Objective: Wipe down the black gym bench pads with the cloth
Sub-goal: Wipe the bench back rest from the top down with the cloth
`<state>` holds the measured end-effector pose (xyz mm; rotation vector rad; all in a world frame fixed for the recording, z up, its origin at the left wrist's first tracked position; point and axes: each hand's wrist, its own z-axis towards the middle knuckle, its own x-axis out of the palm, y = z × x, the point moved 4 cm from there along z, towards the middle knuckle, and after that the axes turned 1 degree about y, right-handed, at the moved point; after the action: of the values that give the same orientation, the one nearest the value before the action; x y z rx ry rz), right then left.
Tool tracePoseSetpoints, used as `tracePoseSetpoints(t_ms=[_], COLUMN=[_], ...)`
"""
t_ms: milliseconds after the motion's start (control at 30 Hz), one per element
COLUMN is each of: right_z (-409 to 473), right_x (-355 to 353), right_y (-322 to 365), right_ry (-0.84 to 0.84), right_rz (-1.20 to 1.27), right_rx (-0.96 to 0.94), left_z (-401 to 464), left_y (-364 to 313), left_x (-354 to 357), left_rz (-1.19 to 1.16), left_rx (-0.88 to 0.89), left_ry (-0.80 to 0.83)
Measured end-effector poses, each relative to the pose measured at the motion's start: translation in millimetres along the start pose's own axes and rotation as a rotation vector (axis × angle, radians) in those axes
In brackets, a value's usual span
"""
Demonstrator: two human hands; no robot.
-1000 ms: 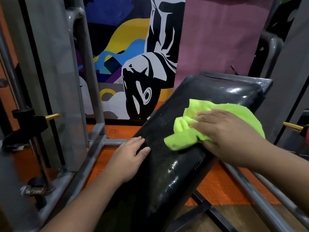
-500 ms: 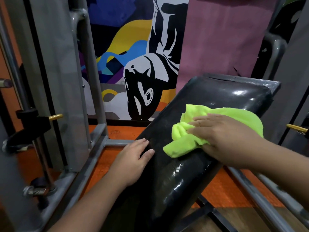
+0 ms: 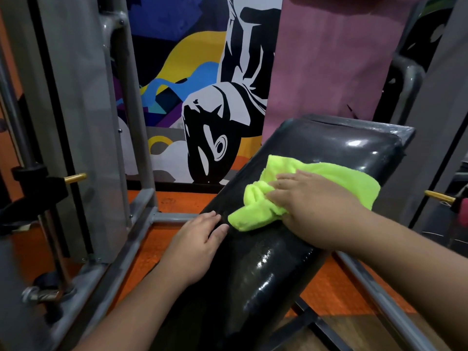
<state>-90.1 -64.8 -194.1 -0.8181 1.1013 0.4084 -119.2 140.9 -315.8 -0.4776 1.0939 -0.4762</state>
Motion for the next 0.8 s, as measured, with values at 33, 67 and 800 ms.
tracePoseSetpoints(t_ms=[33, 67, 800], right_z=[-3.9, -4.3, 40.4], right_x=[-1.1, -3.4, 0.2], right_y=[-2.6, -6.7, 0.7], right_ry=[0.022, 0.026, 0.029], right_rz=[0.036, 0.053, -0.09], right_rx=[0.003, 0.019, 0.03], left_z=[-0.6, -1.2, 0.2], left_y=[-0.5, -0.4, 4.4], left_x=[0.4, 0.8, 0.8], left_rz=[-0.001, -0.005, -0.011], left_rx=[0.007, 0.007, -0.016], left_ry=[0.006, 0.009, 0.009])
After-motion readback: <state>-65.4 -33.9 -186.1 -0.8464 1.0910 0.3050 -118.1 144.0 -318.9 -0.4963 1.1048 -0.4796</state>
